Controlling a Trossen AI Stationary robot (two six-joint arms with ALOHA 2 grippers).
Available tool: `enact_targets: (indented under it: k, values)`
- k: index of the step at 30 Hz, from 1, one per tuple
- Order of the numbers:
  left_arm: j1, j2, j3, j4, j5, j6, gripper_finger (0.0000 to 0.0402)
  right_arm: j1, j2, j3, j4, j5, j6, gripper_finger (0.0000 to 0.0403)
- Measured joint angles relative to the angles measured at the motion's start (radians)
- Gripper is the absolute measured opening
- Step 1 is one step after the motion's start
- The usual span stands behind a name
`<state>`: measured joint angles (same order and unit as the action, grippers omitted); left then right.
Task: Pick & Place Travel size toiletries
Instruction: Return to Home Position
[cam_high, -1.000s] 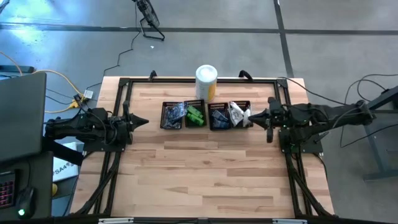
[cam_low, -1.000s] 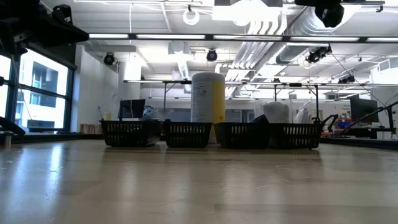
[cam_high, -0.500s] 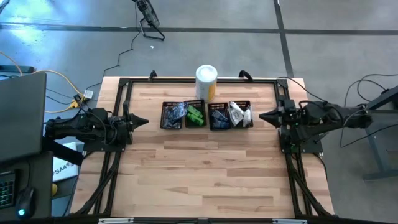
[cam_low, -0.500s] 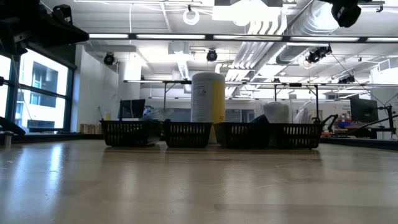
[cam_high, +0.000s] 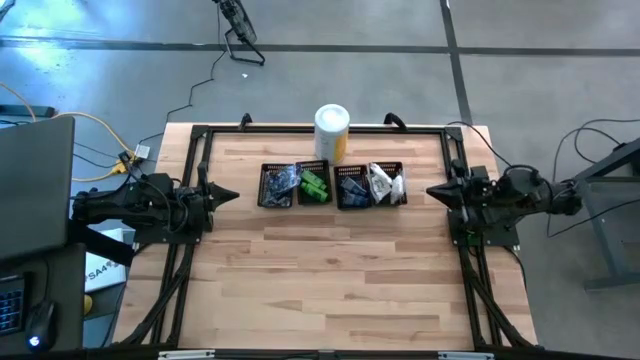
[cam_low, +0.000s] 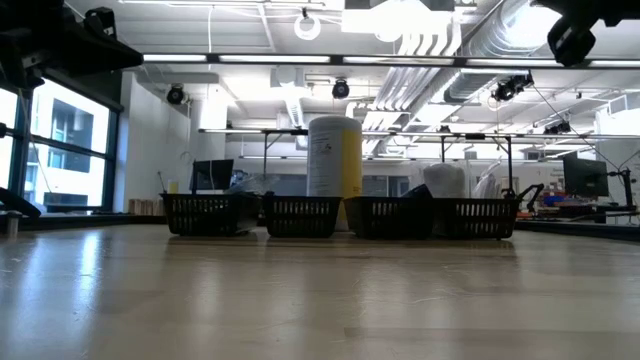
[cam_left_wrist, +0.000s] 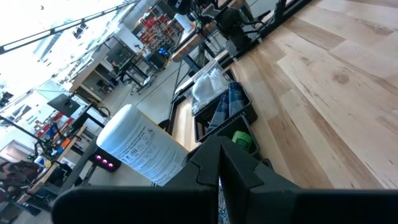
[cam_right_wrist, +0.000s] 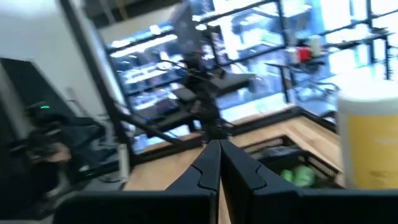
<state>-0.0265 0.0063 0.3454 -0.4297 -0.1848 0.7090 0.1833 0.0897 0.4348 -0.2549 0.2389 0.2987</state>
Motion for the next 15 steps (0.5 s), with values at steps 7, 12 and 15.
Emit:
enact_targets:
  k: [7, 12, 15]
  values:
    - [0.000, 0.000, 0.000, 0.000, 0.000, 0.000, 0.0000, 0.000, -0.082, -0.047, 0.024, -0.064, -0.017, 0.0002]
    - [0.000, 0.000, 0.000, 0.000, 0.001, 0.000, 0.0000, 0.000, -0.083, -0.066, 0.028, -0.063, -0.062, 0.0002]
    - [0.000, 0.000, 0.000, 0.000, 0.001, 0.000, 0.0000, 0.000, -0.083, -0.095, 0.033, -0.055, -0.067, 0.0002]
